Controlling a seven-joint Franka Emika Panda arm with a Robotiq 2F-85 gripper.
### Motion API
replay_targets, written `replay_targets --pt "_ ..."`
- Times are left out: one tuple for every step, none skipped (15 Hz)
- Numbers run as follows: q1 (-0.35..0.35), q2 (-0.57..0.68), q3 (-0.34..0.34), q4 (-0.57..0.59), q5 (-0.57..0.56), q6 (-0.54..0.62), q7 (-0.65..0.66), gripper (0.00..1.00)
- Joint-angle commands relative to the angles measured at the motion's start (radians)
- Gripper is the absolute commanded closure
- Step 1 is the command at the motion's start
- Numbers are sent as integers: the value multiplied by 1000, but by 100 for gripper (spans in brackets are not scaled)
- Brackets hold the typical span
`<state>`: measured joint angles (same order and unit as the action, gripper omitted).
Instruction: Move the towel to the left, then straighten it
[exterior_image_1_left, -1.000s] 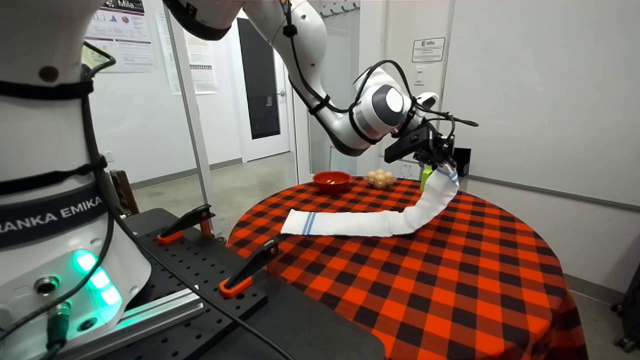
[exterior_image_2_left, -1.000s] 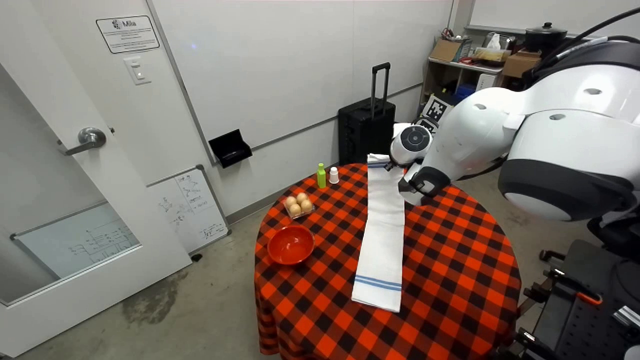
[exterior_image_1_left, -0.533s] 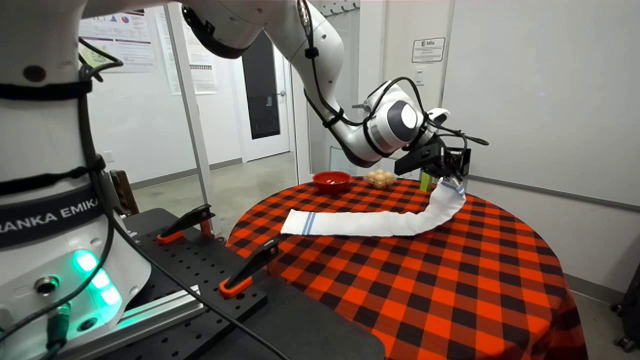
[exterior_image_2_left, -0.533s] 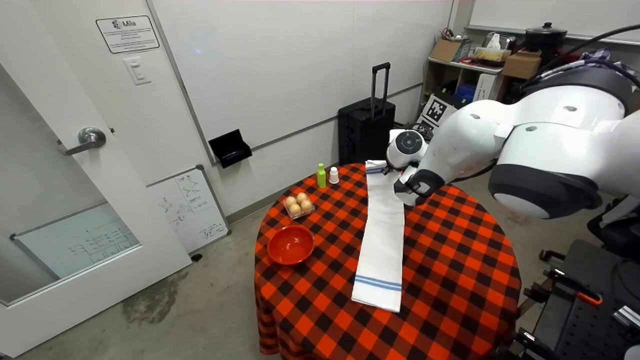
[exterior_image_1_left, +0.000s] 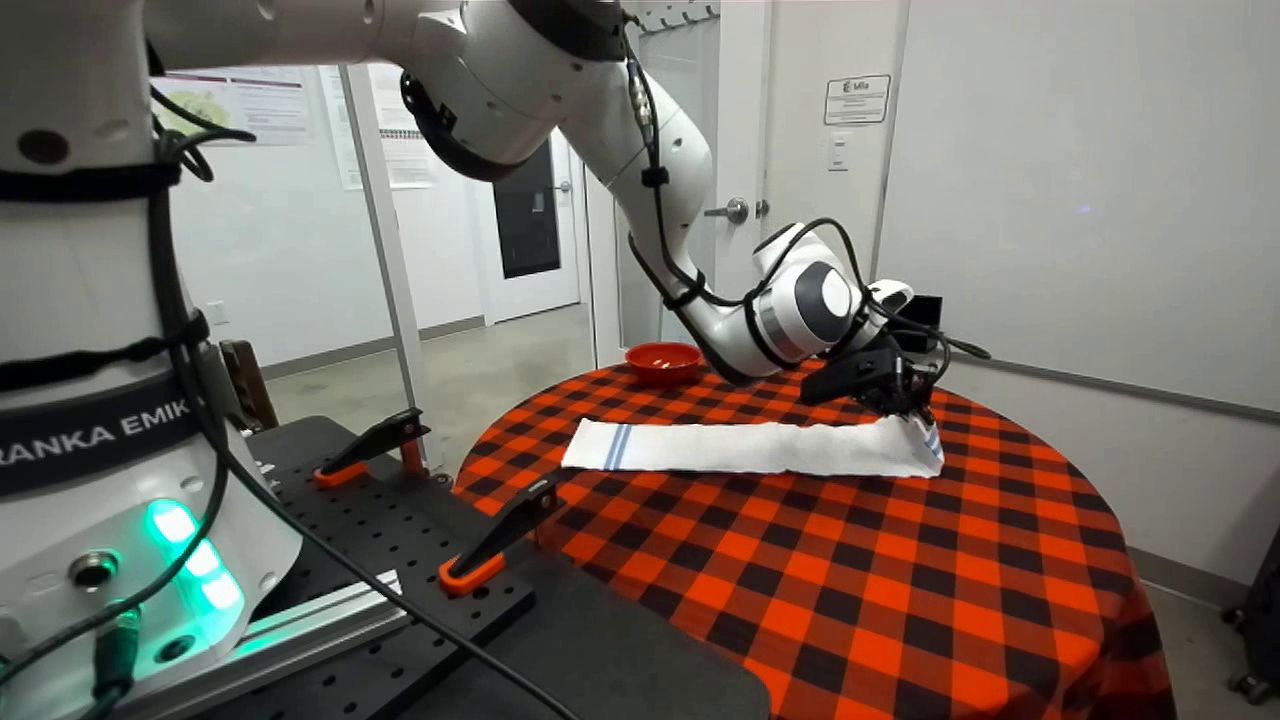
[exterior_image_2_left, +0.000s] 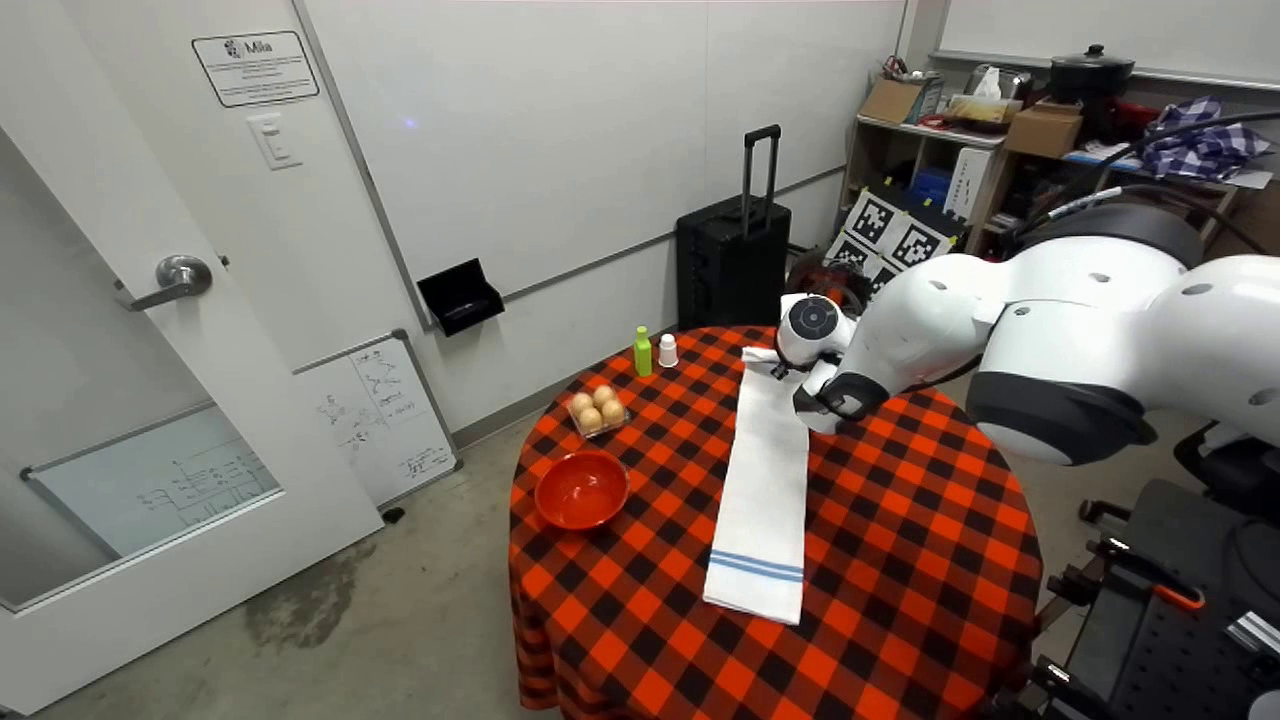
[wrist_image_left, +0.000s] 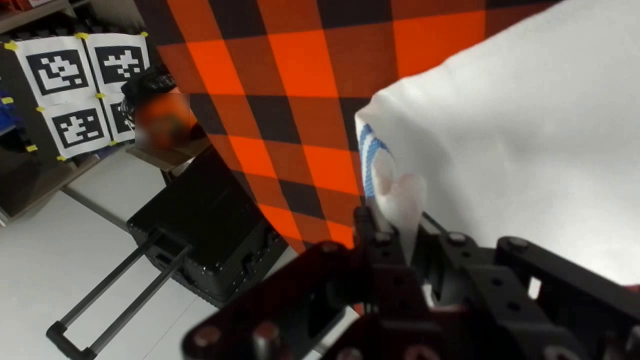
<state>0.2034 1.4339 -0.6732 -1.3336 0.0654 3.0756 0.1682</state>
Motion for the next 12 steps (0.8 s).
replay_targets --pt "-50 96 -37 151 -24 -65 46 98" --pt "-59 110 -43 173 -28 -75 51 98" --pt "-54 54 -32 104 -79 -54 64 98" --pt "-60 62 -35 117 -91 -55 65 98" --pt "-66 60 -37 121 -117 -51 77 98" --pt "-71 57 -39 122 -142 -48 89 98" --pt "-72 55 -43 122 -165 -52 104 68" --pt "-73 54 -46 121 -187 -45 120 67" --pt "-76 52 -49 123 -207 -44 134 60" --pt "-77 52 -52 124 -228 -43 151 53" --pt "-78 52 -57 126 -248 -41 167 44" --pt "-78 52 -61 128 -267 -43 184 38"
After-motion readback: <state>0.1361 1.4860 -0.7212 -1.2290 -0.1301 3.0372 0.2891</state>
